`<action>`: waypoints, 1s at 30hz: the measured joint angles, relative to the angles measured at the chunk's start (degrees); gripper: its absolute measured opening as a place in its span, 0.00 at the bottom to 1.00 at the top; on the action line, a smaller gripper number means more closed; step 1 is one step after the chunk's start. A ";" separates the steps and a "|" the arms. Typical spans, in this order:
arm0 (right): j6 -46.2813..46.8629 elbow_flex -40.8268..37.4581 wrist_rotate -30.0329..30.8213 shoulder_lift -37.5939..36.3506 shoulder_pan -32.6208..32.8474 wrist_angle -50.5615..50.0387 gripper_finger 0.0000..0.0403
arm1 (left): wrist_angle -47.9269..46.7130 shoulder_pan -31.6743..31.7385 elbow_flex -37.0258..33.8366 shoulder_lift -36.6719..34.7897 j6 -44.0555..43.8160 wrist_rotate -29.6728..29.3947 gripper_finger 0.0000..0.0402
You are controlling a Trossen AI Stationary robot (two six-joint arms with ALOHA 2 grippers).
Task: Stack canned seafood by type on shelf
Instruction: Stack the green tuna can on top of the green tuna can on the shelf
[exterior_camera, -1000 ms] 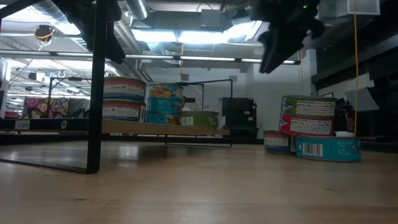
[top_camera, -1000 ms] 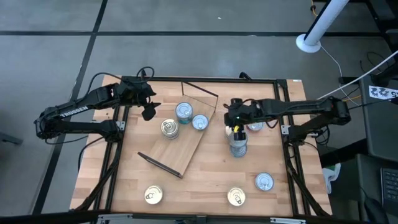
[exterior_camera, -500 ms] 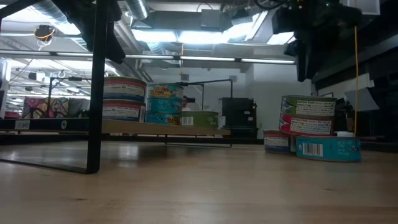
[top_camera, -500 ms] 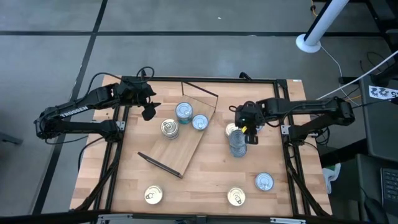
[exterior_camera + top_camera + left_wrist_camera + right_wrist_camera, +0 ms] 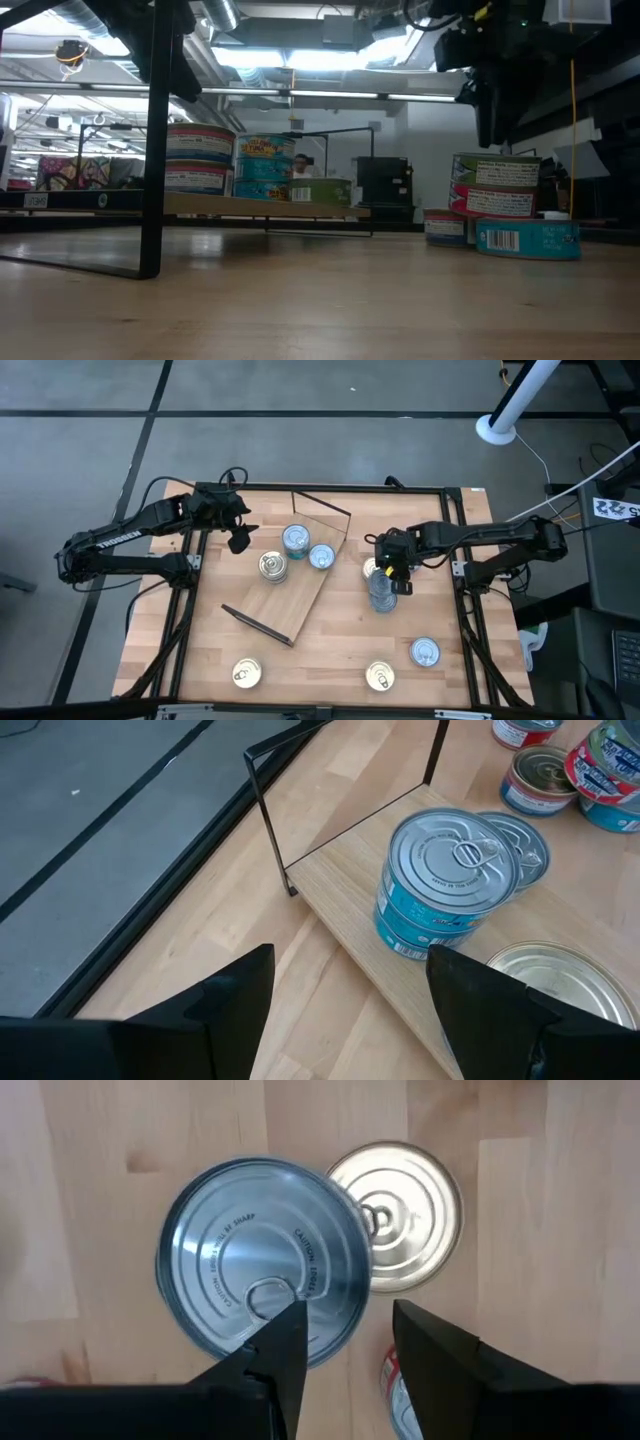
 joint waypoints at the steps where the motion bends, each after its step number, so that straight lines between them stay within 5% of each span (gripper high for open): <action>1: -0.04 0.00 0.07 0.11 0.00 0.18 0.37 | 0.00 0.00 0.00 0.01 0.00 -0.01 0.64; 30: -4.42 0.00 -6.94 0.79 -5.25 3.28 0.37 | 0.00 0.00 0.00 0.01 0.00 0.00 0.64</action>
